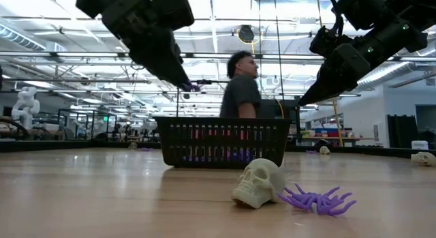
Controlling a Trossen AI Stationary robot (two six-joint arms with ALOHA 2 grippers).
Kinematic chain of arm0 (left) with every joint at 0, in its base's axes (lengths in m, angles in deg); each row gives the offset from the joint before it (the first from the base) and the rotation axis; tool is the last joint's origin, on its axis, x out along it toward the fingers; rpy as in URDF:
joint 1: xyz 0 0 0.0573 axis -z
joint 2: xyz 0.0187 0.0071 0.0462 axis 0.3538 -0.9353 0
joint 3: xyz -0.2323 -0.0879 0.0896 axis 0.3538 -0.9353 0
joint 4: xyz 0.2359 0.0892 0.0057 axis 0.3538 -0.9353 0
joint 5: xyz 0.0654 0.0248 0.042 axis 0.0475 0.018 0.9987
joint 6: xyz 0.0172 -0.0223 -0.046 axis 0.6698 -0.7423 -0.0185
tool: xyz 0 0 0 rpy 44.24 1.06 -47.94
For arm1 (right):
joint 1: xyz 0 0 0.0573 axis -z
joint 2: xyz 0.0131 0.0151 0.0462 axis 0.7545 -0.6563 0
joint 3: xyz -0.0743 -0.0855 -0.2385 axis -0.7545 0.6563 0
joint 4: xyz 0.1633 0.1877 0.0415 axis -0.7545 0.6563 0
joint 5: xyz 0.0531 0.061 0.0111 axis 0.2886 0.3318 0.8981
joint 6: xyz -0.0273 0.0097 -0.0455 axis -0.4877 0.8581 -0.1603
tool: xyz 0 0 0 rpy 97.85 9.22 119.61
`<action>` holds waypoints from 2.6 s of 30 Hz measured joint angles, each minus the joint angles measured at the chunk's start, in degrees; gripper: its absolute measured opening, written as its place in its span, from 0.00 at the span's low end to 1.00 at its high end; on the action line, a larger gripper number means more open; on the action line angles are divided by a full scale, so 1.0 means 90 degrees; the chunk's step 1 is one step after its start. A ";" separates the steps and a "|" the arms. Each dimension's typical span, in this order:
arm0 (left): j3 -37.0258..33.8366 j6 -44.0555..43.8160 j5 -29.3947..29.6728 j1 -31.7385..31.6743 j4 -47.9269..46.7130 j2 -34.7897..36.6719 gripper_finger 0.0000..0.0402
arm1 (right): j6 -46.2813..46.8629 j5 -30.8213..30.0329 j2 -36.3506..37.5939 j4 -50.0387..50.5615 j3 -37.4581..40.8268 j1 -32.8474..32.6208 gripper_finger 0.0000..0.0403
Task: Sort Halloween decoration
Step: Put the violet spider toy into the black basket, then put the white skull toy into the green basket
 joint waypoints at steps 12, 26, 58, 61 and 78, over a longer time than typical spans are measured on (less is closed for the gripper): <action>0.1389 0.0829 -0.0074 -0.0213 -0.0802 -0.1432 0.00 | 0.0000 0.0002 -0.0002 0.0016 -0.0002 -0.0002 0.00; 0.1486 0.0863 -0.0309 -0.0390 -0.0874 -0.1921 0.00 | 0.0031 0.0005 -0.0002 0.0020 -0.0002 -0.0002 0.00; 0.1082 0.1505 -0.0376 0.0362 0.0864 -0.1121 0.02 | 0.2481 -0.0313 -0.0004 0.2437 -0.0838 -0.2257 0.00; 0.0715 0.1362 -0.0372 0.0443 0.1474 -0.0864 0.02 | 0.3328 -0.0467 -0.0116 0.3241 -0.1144 -0.2757 0.00; -0.1723 0.0474 0.0265 0.0488 0.4535 0.0913 0.02 | 0.6381 0.0495 -0.2350 0.4398 -0.2527 -0.4351 0.10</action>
